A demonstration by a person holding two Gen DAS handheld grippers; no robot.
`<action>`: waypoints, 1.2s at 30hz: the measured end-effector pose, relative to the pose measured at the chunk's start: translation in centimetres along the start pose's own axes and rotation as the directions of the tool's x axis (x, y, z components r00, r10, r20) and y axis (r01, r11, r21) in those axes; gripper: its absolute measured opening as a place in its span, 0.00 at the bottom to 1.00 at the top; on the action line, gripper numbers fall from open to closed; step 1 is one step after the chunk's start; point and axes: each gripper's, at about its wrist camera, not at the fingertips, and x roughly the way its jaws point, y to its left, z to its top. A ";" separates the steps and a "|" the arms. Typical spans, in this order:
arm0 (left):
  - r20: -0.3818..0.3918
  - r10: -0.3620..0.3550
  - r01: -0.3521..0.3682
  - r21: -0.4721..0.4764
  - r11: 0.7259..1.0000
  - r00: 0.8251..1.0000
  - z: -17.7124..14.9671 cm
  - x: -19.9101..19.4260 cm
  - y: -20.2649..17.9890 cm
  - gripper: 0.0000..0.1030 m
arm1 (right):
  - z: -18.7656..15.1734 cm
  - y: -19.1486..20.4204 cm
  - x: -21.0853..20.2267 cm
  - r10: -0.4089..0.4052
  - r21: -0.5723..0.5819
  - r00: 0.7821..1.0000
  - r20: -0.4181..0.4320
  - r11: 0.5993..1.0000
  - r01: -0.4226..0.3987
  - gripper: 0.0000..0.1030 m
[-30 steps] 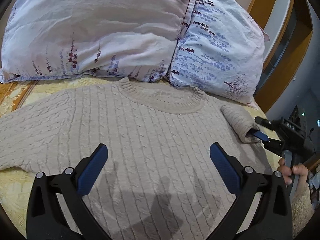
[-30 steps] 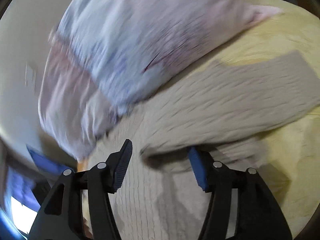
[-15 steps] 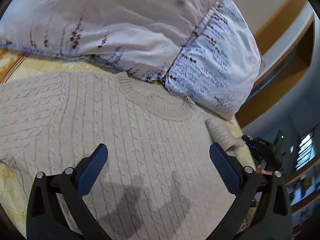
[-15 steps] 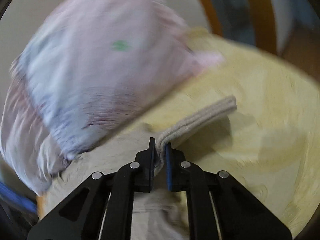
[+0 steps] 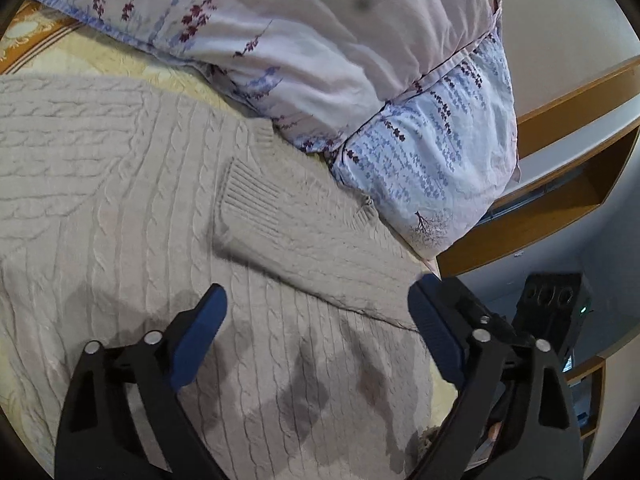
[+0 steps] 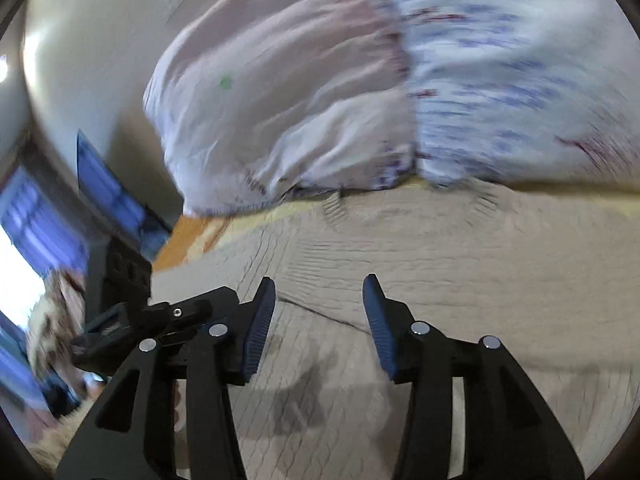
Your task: Fold small clothes
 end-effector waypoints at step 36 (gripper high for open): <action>0.018 0.174 -0.173 -0.076 0.982 0.985 -0.4 0.3 2.5 0.49 | -7.6 -16.8 -7.5 -0.385 0.558 0.911 0.146 0.793 0.246 0.43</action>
